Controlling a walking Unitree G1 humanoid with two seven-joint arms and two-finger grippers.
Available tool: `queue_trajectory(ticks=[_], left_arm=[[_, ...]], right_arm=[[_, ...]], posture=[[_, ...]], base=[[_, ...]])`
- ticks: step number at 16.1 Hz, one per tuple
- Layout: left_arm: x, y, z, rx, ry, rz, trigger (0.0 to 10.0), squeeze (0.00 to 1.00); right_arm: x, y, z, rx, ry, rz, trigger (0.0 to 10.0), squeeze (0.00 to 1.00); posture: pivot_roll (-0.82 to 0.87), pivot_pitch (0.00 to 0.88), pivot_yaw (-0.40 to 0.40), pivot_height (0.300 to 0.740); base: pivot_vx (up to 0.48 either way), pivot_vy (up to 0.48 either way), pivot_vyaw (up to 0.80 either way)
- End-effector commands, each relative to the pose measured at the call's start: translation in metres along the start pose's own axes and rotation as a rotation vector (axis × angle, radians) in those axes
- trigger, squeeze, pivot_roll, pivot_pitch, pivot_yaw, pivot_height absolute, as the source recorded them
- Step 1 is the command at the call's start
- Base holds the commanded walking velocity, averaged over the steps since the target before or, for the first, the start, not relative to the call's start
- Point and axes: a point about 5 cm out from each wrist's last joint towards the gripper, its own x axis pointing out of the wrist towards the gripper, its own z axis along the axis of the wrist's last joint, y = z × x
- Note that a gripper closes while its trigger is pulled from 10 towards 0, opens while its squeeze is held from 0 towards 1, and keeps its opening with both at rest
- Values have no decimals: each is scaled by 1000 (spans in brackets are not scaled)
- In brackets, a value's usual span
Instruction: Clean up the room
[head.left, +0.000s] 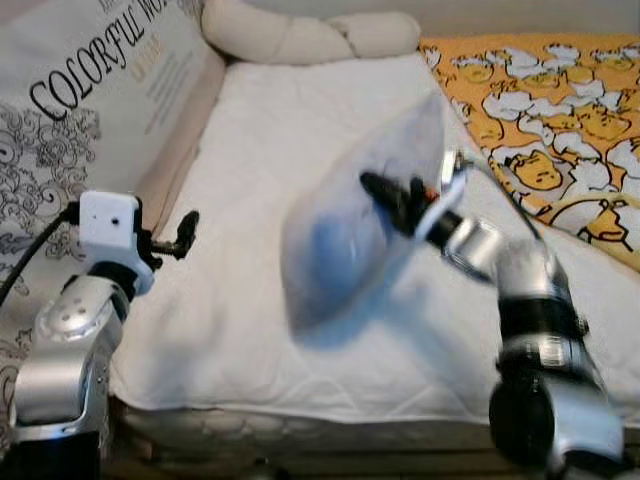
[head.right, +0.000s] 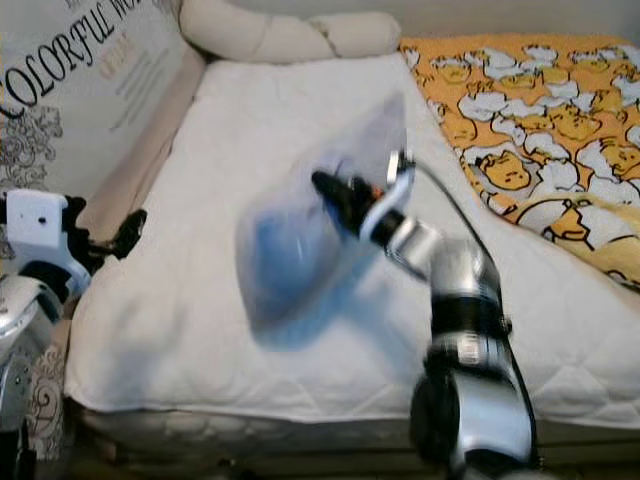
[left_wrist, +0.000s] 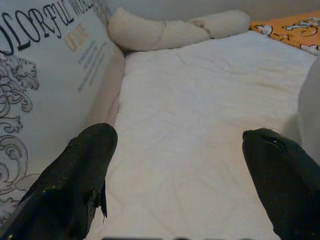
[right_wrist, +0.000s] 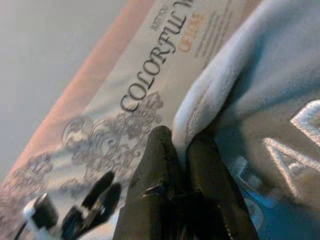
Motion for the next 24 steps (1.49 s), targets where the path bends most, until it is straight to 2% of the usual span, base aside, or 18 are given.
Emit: queue_trajectory(ticks=[1, 4, 5, 6, 8, 9, 10, 11, 12, 13, 14, 15, 16, 18, 20, 21, 22, 24], left_arm=[[0, 0, 0, -7, -11, 12, 10000, 0], [2, -6, 0, 4, -8, -8, 10000, 0], [2, -7, 0, -6, -8, -11, 10000, 0], [1, -8, -1, -10, -5, -15, 10000, 0], [0, -12, -4, -17, 4, -24, 10000, 0], [0, -12, -4, -17, 4, -24, 10000, 0], [-1, -17, -5, -14, 11, -40, 10000, 0], [-2, -18, -6, -11, 14, -48, 10000, 0], [-3, -24, -9, -10, 26, -71, 10000, 0], [-3, -27, -12, -13, 33, -81, 10000, 0], [-3, -27, -12, -15, 34, -83, 10000, 0], [-2, -29, -13, -18, 34, -88, 10000, 0], [1, -34, -12, -20, 34, -99, 10000, 0], [2, -37, -12, -20, 34, -107, 10000, 0], [2, -41, -11, -22, 33, -133, 10000, 0], [2, -41, -11, -22, 33, -133, 10000, 0], [1, -44, -11, -20, 36, -158, 10000, 0], [-1, -53, -9, -27, 36, -229, 10000, 0]], right_arm=[[6, 28, 8, -51, -11, 143, 0, 0], [-2, 22, -8, -90, 52, 100, 0, 0], [-21, 3, -17, -98, 81, -8, 0, 0], [-33, -7, -22, -101, 98, -77, 0, 0], [-73, -38, -33, -184, 184, -307, 0, 0], [-73, -38, -33, -184, 184, -307, 0, 0], [-97, -58, -34, -224, 206, -473, 0, 0], [-105, -65, -34, -240, 209, -537, 0, 0], [-124, -81, -31, -281, 211, -681, 0, 0], [-132, -87, -30, -304, 215, -740, 0, 0], [-133, -88, -30, -309, 217, -748, 0, 0], [-136, -93, -28, -327, 214, -794, 10000, 0], [-139, -103, -25, -322, 161, -862, 10000, 1000], [-139, -106, -24, -324, 130, -892, 10000, 1000], [-143, -104, -12, -277, -53, -876, 10000, 1000], [-143, -104, -12, -277, -53, -876, 10000, 1000], [-151, -107, -10, -252, -117, -871, 10000, 1000], [-160, -111, -7, -226, -170, -883, 10000, 1000]], posture=[[-94, 0, 66, 740], [-89, 0, 57, 740], [-95, 0, 58, 740], [-98, 0, 59, 740], [-106, 0, 63, 740], [-106, 0, 63, 740], [-113, 0, 65, 740], [-114, 0, 64, 740], [-117, 0, 61, 740], [-116, 0, 55, 740], [-116, 0, 55, 740], [-114, 0, 53, 740], [-113, 0, 56, 740], [-113, 0, 56, 740], [-125, 0, 72, 740], [-125, 0, 72, 740], [-119, 0, 66, 740], [-118, 0, 65, 740]], base=[[0, 0, 0], [0, 0, 0], [0, 0, 0], [0, 0, 0], [0, 0, 0], [0, 0, 0], [0, 0, 0], [0, 0, 0], [0, 0, 0], [0, 0, 0], [0, 0, 0], [0, 0, 0], [0, 0, 0], [0, 0, 0], [0, 0, 0], [0, 0, 0], [0, 0, 0], [0, 0, 0]])
